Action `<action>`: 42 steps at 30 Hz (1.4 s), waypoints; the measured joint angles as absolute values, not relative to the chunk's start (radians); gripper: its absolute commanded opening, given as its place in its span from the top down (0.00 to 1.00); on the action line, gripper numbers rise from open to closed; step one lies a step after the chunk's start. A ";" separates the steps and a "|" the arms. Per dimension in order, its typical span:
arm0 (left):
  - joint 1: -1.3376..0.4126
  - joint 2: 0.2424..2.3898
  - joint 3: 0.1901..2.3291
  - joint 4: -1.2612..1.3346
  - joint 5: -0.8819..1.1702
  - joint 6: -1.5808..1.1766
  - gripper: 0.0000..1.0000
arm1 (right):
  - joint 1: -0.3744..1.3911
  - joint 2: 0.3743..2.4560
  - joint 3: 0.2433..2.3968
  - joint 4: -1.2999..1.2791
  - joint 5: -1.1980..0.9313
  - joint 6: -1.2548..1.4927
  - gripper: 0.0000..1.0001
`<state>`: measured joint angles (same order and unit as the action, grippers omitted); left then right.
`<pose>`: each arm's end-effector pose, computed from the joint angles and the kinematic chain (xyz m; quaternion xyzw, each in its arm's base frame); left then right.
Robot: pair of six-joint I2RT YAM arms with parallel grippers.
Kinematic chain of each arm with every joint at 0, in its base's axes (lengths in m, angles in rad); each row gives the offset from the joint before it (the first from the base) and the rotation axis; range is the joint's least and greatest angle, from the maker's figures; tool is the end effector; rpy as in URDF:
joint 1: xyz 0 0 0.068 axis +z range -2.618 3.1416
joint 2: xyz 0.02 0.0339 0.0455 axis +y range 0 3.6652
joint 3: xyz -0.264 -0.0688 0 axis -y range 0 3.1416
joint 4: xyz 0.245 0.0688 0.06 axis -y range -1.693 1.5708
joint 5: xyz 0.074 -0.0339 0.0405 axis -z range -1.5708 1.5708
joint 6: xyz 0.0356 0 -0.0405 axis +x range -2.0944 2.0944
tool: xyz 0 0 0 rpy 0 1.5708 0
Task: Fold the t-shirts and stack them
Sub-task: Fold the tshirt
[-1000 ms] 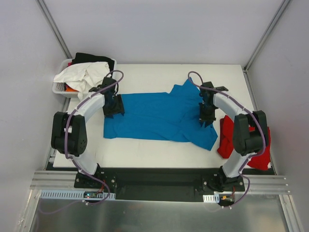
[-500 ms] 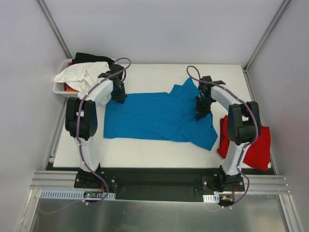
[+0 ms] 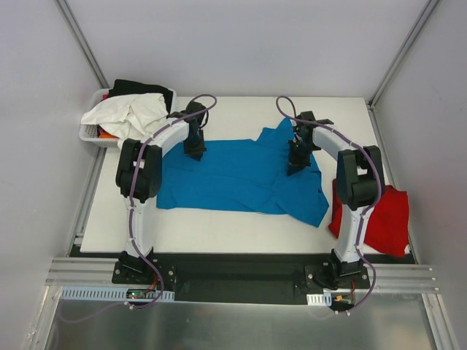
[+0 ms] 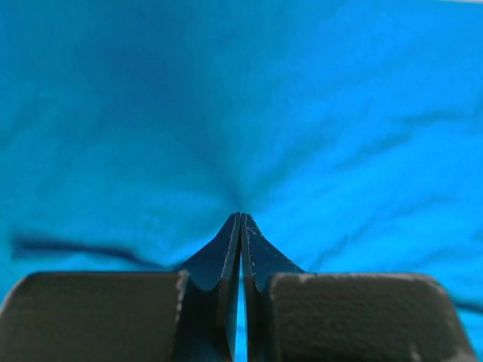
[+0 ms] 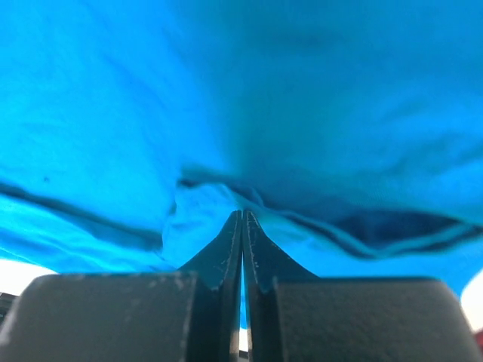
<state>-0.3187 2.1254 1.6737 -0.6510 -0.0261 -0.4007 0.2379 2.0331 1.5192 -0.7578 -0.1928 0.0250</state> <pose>0.4325 -0.1417 0.1872 -0.0429 0.9717 -0.0697 0.2215 0.3995 0.1039 0.1775 -0.1188 0.9772 0.1138 0.1345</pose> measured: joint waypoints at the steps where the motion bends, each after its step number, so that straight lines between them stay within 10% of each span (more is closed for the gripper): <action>1: -0.318 2.135 1.677 -0.649 -0.027 -0.401 1.00 | 0.238 2.040 1.522 -0.754 -0.197 0.025 0.99; 42: -0.367 1.946 1.346 -0.644 -0.126 -0.472 1.00 | 0.219 1.795 1.194 -0.653 -0.296 0.067 0.99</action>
<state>-0.3668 1.9461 1.3464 -0.6437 -0.1265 -0.4721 0.2188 1.7950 1.1942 -0.6525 -0.2958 0.0666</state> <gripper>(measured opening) 0.003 0.014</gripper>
